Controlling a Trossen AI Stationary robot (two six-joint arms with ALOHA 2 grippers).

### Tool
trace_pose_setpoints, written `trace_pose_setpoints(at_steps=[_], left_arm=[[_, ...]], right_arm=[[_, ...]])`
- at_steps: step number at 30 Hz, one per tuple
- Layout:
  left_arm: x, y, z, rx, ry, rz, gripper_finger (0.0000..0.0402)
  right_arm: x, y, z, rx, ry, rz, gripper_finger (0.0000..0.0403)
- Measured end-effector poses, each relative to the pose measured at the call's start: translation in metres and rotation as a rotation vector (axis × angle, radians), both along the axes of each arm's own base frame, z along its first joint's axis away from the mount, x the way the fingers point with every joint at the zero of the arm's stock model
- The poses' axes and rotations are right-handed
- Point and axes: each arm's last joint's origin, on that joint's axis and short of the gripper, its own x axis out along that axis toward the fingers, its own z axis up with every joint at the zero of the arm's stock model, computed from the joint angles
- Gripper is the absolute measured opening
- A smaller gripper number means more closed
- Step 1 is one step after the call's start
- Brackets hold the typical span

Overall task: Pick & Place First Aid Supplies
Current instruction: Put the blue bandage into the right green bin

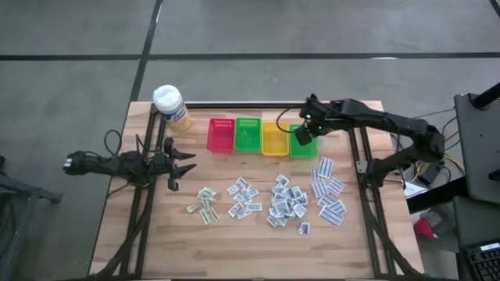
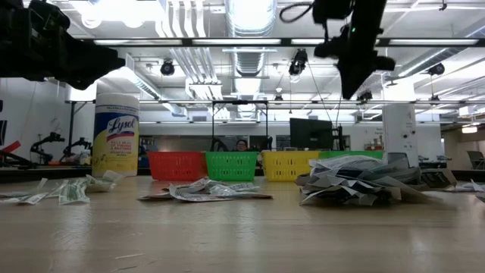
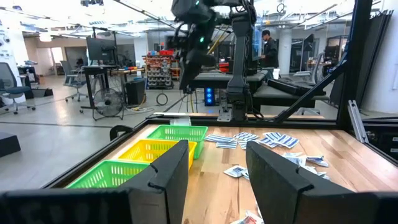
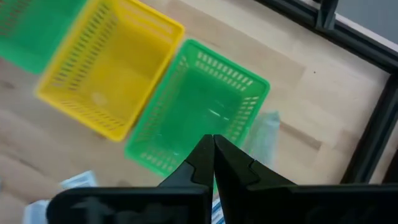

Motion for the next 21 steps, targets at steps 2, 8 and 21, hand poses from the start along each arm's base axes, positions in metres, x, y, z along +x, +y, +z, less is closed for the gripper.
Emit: trace_pose_setpoints(at_steps=[2,8,21], left_arm=[[0.000,0.000,0.000,0.000,0.000,0.000,0.0158],[0.000,0.000,0.000,-0.004,-0.001,0.000,0.0158],[0.000,0.000,0.000,-0.001,-0.001,0.000,0.0158]], right_arm=[[0.005,-0.005,-0.008,0.016,0.032,0.006,0.0008],[0.015,-0.009,-0.024,0.061,0.103,0.041,0.0008],[-0.029,-0.001,-0.017,0.063,0.281,0.127,0.0009]])
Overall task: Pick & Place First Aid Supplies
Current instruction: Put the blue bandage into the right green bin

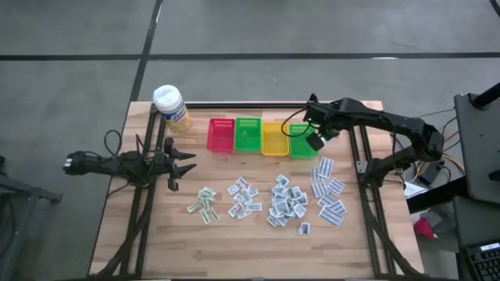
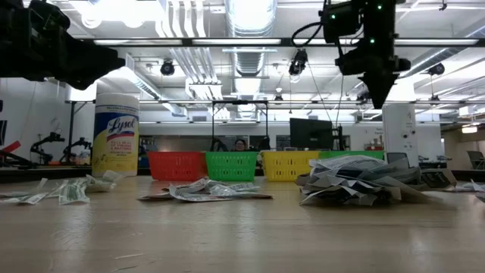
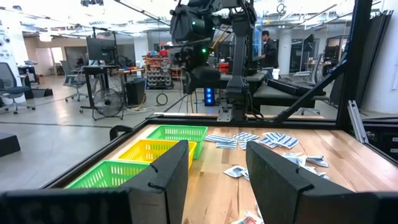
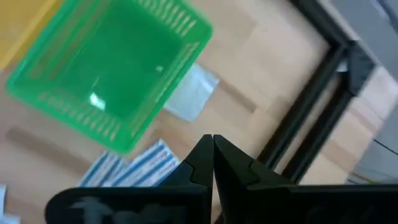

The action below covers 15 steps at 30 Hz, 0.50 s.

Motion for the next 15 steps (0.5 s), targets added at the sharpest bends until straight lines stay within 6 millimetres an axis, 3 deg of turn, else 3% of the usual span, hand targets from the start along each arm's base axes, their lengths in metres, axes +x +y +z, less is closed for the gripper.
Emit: trace_pose_setpoints(at_steps=[5,11,15], left_arm=[[0.000,0.000,0.000,-0.002,0.000,0.000,0.0158],[0.000,0.000,0.000,-0.020,-0.004,-0.002,0.0158],[0.000,0.000,0.000,-0.022,-0.007,-0.002,0.0158]], right_arm=[[-0.010,-0.003,-0.024,0.072,-0.001,-0.030,0.0043],[-0.026,-0.009,-0.053,0.121,-0.019,-0.345,0.0111],[-0.027,-0.011,-0.064,0.107,-0.065,-0.451,0.0147]])
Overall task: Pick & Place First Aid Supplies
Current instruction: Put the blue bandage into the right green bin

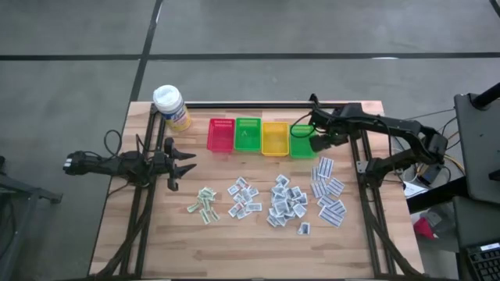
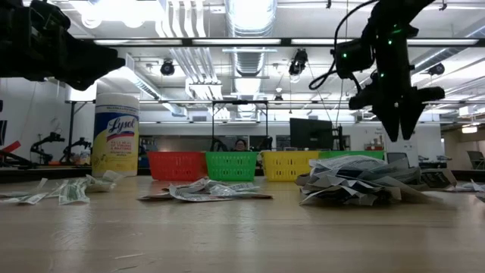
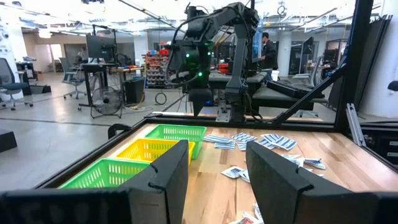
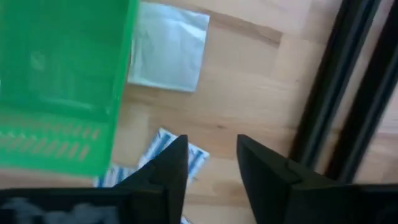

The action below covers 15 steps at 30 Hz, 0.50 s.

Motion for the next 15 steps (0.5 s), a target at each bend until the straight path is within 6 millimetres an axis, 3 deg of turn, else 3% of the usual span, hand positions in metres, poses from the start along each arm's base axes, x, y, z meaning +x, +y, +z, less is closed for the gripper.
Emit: trace_pose_setpoints(at_steps=[10,15], left_arm=[[0.000,0.000,0.001,-0.001,-0.006,0.000,0.0158],[0.000,0.000,0.000,-0.001,-0.004,0.000,0.0158]], right_arm=[[0.006,-0.012,-0.013,-0.054,-0.200,-0.344,0.0198],[0.011,-0.016,-0.015,-0.105,-0.277,-0.392,0.0201]])
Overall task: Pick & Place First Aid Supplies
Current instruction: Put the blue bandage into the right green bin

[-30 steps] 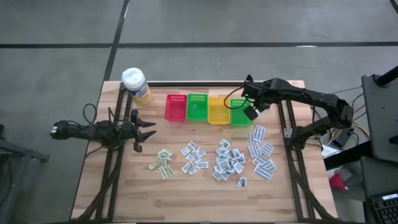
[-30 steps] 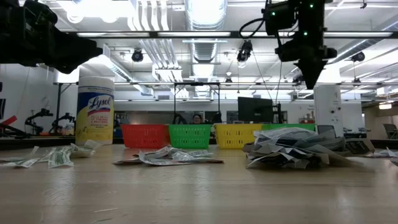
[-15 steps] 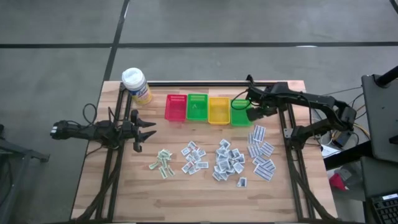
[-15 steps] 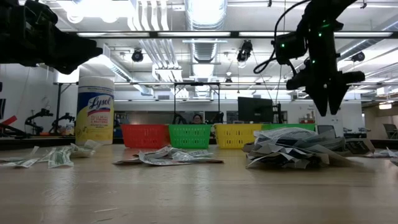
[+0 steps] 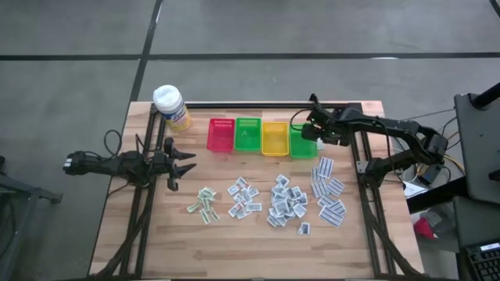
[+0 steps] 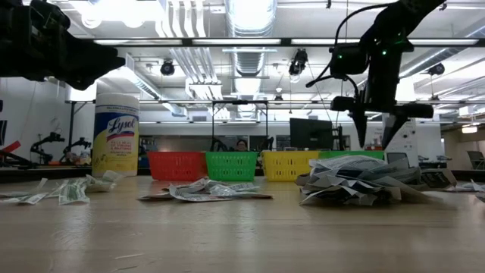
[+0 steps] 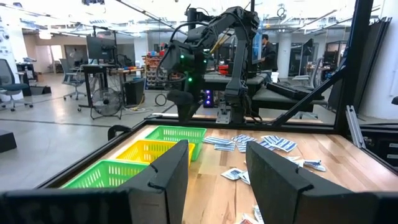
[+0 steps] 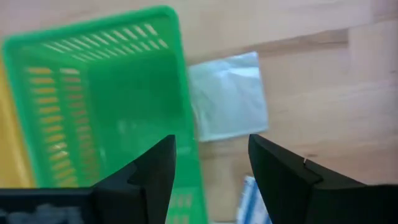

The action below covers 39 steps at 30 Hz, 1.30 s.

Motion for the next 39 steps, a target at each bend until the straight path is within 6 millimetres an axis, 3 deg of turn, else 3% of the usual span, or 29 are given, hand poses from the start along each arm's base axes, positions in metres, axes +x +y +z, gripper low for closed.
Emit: trace_pose_setpoints(at_steps=[5,13,20,29,39], left_arm=[[0.000,0.000,0.000,-0.001,0.000,0.000,0.0158],[0.000,0.000,0.000,-0.021,-0.004,-0.002,0.0158],[0.000,0.000,0.000,-0.061,-0.010,-0.006,0.0158],[0.000,0.000,0.001,-0.085,-0.022,-0.008,0.0158],[0.000,0.000,0.001,-0.082,-0.021,-0.008,0.0158]], right_arm=[[-0.003,-0.004,0.001,-0.119,0.020,-0.232,0.0201],[-0.003,-0.004,0.001,-0.095,-0.095,-0.567,0.0201],[-0.005,-0.006,-0.001,-0.095,-0.133,-0.700,0.0201],[-0.008,-0.003,-0.023,-0.058,-0.168,-0.969,0.0201],[-0.003,-0.009,-0.037,-0.012,-0.175,-1.098,0.0201]])
